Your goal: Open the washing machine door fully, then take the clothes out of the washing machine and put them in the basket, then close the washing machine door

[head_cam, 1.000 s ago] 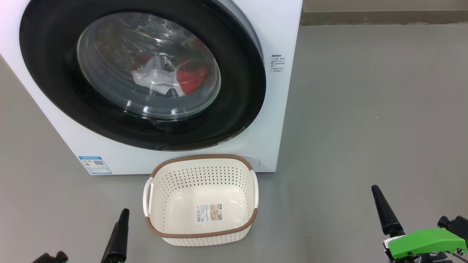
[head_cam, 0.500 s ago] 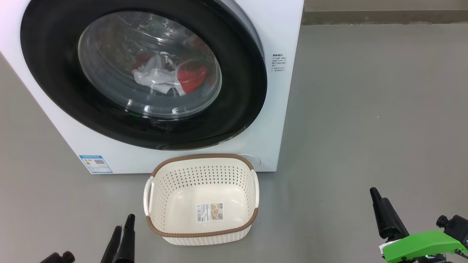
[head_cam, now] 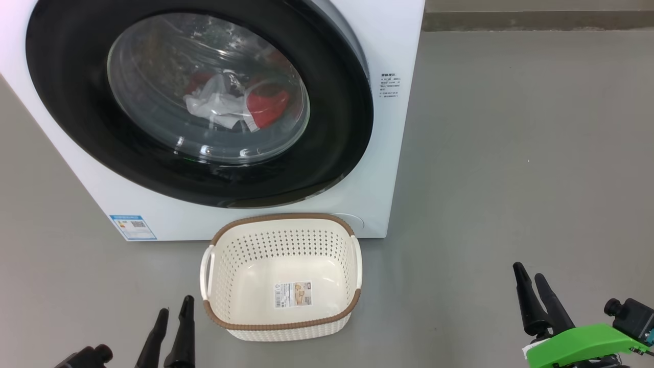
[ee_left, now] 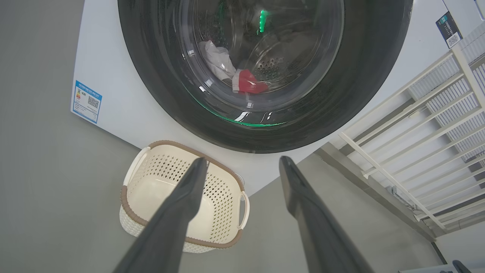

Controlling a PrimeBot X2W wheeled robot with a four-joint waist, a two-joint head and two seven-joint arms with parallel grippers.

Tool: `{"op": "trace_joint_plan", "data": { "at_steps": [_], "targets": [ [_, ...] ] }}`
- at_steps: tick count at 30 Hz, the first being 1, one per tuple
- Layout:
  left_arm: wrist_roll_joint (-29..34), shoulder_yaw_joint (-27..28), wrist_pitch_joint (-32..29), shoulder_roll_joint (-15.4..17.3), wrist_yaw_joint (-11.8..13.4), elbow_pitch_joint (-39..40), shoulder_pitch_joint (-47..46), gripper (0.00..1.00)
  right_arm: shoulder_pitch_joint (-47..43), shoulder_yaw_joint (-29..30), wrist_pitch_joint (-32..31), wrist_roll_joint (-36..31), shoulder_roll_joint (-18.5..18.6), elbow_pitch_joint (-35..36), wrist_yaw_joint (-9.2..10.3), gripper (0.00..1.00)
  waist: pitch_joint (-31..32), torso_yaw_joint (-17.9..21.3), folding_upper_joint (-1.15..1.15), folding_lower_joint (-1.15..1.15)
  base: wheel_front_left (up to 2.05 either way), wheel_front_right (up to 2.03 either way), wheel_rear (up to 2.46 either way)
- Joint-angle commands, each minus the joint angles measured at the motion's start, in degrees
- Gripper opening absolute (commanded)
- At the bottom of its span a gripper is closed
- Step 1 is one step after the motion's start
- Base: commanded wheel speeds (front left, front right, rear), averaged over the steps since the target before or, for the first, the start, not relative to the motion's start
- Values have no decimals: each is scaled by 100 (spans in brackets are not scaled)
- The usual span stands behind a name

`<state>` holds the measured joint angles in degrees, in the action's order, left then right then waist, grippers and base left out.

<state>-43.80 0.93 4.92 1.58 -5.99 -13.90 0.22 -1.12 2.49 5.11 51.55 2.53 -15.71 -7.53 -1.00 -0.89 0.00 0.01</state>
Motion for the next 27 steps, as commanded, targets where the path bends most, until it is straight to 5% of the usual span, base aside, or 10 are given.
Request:
{"op": "trace_joint_plan", "data": {
  "at_steps": [1,27],
  "targets": [
    [190,87,80,87,41,187,-28,100,12,-116,82,-206,106,144,2,100,-5,-1,0,0,0,0,0],
    [1960,40,517,107,45,289,83,100,-152,-278,509,-1719,157,92,3,100,-42,16,0,0,0,0,0]
  ]
}}
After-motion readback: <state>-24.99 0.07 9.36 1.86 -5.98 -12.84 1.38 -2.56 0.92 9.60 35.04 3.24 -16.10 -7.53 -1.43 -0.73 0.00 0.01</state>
